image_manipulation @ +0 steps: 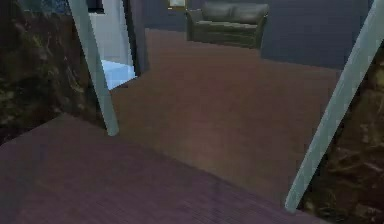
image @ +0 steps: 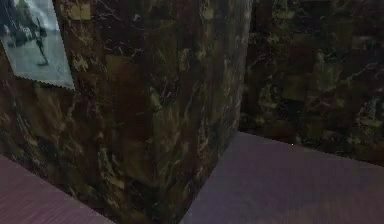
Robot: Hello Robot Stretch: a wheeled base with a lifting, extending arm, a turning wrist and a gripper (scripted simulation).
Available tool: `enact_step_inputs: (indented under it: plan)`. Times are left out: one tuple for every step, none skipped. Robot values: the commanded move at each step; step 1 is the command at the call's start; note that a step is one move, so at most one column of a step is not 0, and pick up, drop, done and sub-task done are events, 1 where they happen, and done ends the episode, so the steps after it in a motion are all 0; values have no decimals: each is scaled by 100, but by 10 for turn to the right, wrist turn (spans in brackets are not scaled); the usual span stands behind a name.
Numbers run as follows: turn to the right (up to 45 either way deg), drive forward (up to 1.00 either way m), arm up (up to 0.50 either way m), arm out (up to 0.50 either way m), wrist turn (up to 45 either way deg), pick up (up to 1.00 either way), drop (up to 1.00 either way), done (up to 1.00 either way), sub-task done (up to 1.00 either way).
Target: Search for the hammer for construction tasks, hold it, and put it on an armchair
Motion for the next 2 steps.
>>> enact_step_inputs:
  plan:
    - [270,0,0,0,0,0,0,0,0]
    - [0,30,0,0,0,0,0,0,0]
